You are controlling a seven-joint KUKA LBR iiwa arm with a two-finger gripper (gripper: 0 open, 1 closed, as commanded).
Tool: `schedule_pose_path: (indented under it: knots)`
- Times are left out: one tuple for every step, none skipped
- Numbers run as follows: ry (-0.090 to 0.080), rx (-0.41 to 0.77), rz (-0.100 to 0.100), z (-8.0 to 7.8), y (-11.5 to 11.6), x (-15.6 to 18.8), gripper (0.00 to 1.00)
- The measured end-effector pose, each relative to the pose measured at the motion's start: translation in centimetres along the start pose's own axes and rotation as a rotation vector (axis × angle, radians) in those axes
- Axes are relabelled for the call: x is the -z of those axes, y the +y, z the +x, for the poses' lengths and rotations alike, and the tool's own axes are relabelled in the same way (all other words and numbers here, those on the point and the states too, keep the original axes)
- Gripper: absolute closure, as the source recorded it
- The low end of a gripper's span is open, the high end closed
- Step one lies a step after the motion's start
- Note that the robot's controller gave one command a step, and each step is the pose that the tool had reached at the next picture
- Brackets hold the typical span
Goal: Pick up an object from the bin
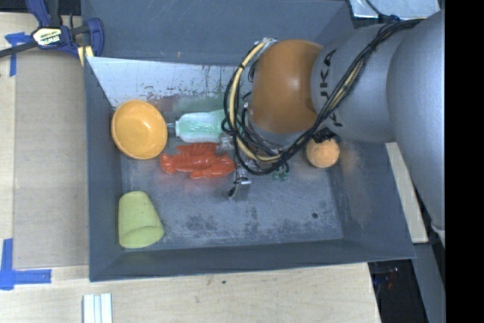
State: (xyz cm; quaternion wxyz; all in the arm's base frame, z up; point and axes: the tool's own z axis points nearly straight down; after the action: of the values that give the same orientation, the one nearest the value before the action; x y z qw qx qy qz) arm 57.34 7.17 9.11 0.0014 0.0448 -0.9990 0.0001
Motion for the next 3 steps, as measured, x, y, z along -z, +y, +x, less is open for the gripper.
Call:
schedule_pose_path:
  knots:
    - [0.0, 0.001, 0.0, -0.01, 0.0, 0.0, 0.0]
    - [0.0, 0.01, -0.001, -0.46, 0.88, 0.05, 0.0]
    - [-0.007, 0.017, 0.0, -0.63, 0.3, 0.04, 1.0]
